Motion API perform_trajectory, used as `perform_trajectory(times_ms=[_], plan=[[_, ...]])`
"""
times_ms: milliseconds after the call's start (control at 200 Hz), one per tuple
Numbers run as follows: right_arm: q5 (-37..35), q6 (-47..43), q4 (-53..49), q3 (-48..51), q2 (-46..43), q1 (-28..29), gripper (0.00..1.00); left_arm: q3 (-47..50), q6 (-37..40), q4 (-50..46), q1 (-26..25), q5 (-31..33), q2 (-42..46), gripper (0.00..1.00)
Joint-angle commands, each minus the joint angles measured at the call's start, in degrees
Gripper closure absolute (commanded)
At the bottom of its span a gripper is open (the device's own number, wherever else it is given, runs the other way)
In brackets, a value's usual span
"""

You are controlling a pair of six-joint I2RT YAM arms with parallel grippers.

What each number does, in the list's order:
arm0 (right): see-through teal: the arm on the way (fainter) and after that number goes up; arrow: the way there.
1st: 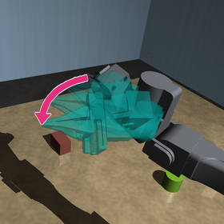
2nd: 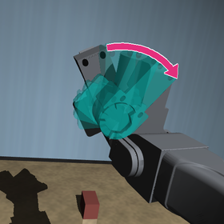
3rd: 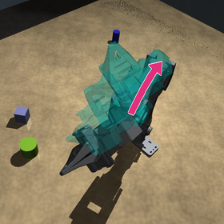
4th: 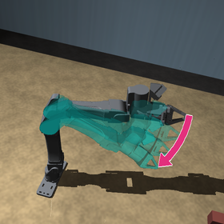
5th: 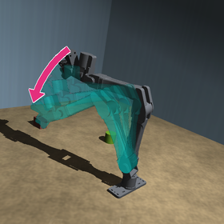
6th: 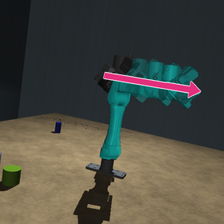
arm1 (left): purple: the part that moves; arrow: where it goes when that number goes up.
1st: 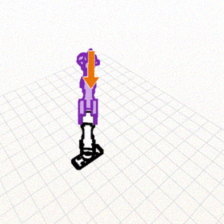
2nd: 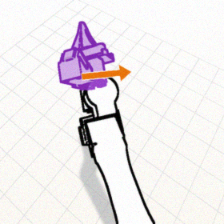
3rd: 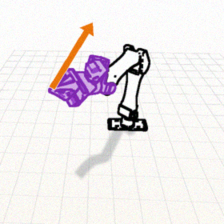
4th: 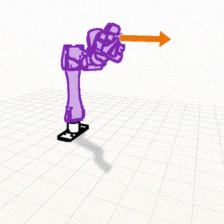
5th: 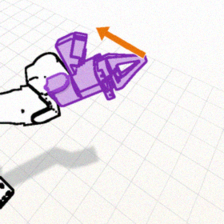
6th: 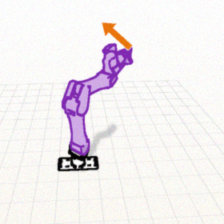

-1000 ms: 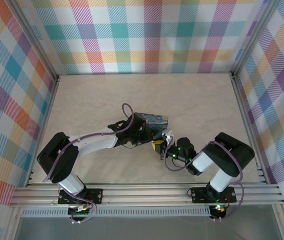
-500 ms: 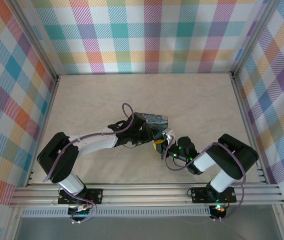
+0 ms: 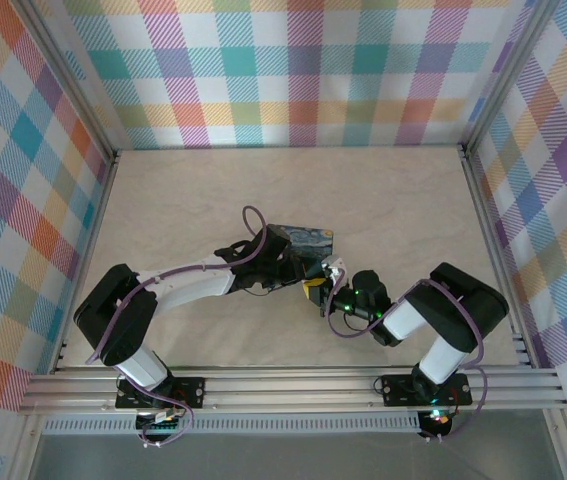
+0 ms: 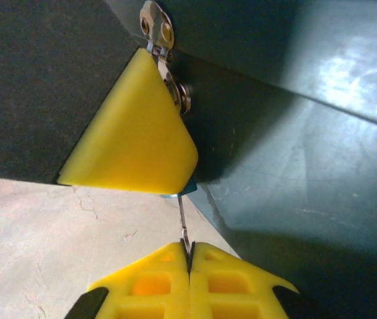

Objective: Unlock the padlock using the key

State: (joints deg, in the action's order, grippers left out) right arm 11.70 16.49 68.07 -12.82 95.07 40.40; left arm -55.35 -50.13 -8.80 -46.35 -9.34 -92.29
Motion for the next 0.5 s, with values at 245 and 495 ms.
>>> perform_trajectory(times_ms=[245, 495], plan=[[5.2, 2.9, 5.88, -2.06, -1.45, -2.55, 1.0, 1.04, 0.12, 0.84, -0.75, -2.41, -0.74, 0.8], [6.54, 3.28, 5.23, -2.53, -0.99, -3.03, 1.0, 1.21, 0.16, 0.67, -0.68, -2.21, -0.43, 0.8]])
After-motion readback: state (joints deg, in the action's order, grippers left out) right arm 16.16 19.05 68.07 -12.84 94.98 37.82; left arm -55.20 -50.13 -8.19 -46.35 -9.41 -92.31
